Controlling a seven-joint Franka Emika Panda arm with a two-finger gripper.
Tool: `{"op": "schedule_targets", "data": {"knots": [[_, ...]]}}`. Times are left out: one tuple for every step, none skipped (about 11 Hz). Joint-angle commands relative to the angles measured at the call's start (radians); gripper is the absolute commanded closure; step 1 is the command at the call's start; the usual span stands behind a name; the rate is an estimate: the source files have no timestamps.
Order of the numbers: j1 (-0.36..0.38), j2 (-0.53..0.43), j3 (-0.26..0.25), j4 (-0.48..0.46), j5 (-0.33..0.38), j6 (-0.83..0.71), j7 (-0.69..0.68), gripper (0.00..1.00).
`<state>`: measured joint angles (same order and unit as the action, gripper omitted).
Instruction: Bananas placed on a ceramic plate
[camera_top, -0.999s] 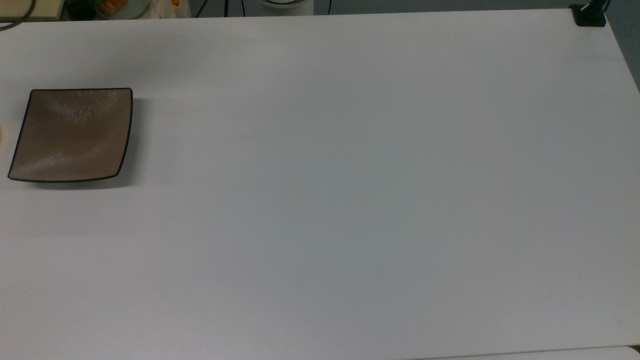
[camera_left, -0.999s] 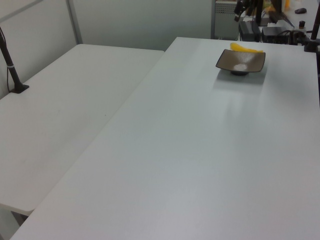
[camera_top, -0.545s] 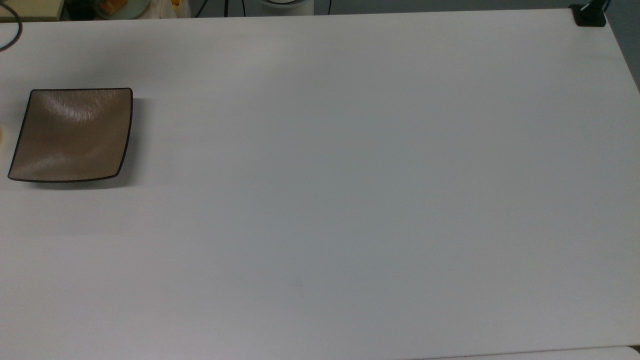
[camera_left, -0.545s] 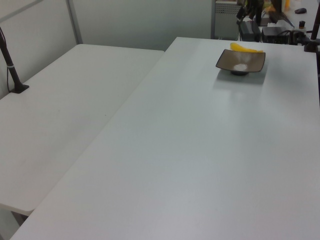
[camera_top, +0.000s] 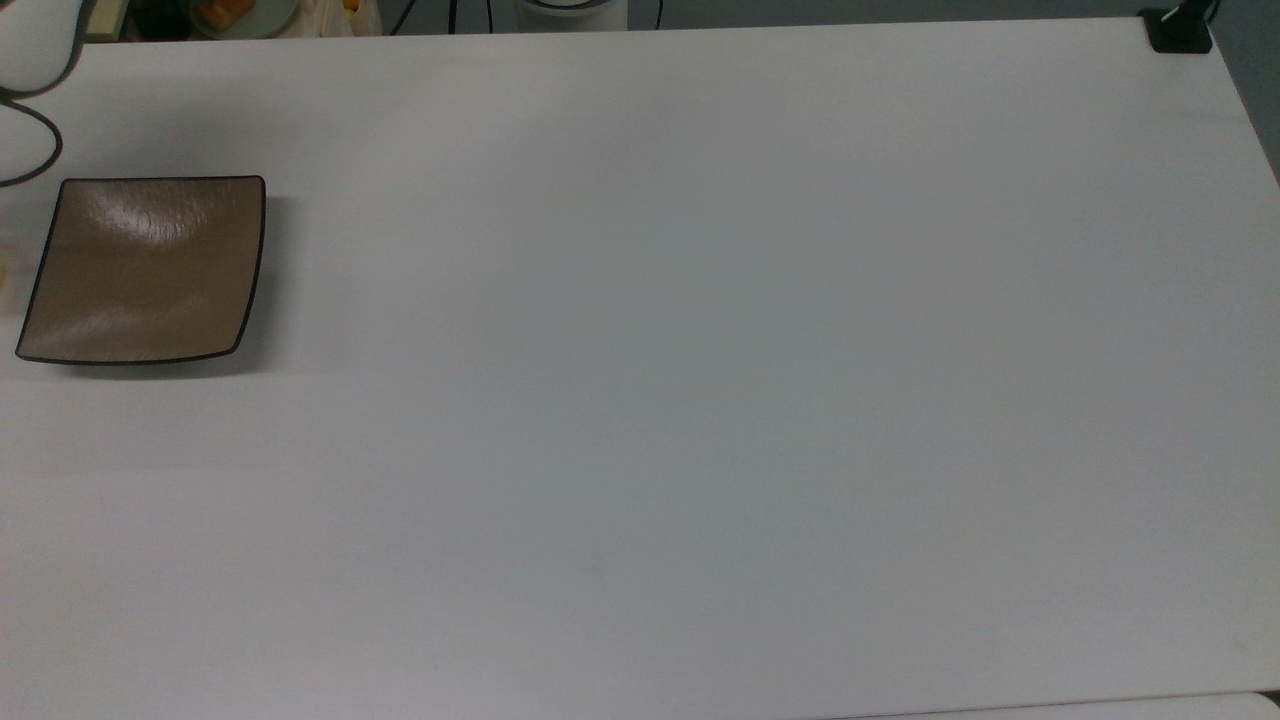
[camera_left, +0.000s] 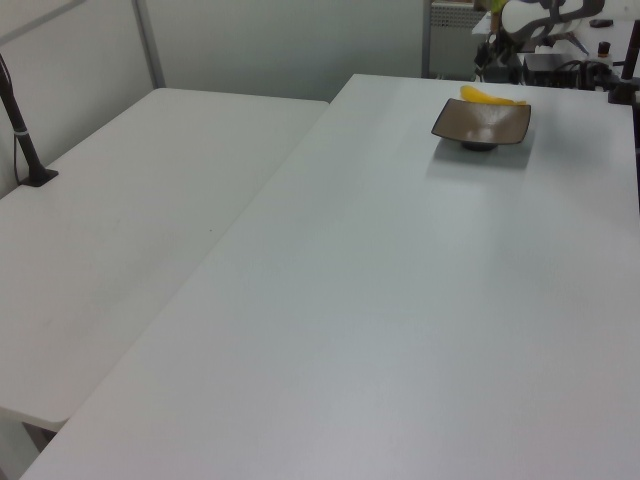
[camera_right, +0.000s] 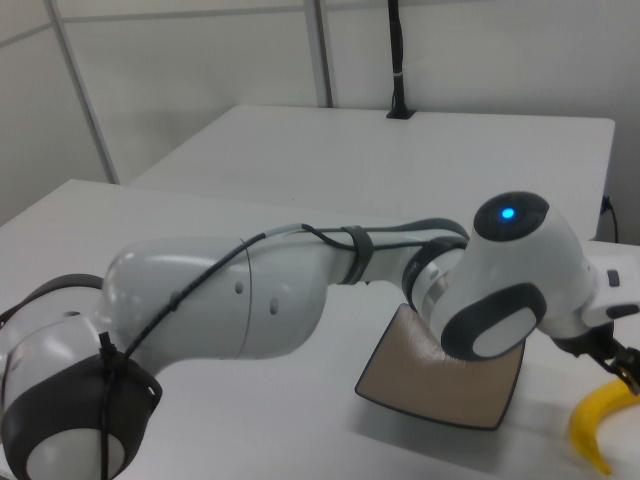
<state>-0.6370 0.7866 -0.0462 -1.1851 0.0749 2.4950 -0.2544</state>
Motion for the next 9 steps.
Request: {"op": "schedule_targets", "data": {"knots": [[-0.004,0.046,0.008,0.016,-0.024,0.028,-0.043,0.00],[-0.006,0.058,0.008,0.012,-0.027,0.034,-0.043,0.00],[-0.004,0.072,0.009,0.009,-0.027,0.068,-0.042,0.00],[-0.003,0.089,0.011,-0.001,-0.026,0.109,-0.033,0.00],[-0.001,0.098,0.011,-0.007,-0.026,0.132,-0.033,0.00],[-0.003,0.103,0.012,-0.011,-0.026,0.136,-0.033,0.00],[-0.003,0.103,0.012,-0.014,-0.024,0.136,-0.033,0.10],[-0.003,0.103,0.014,-0.014,-0.024,0.136,-0.034,0.39],[-0.003,0.102,0.014,-0.014,-0.024,0.136,-0.034,0.63]]}}
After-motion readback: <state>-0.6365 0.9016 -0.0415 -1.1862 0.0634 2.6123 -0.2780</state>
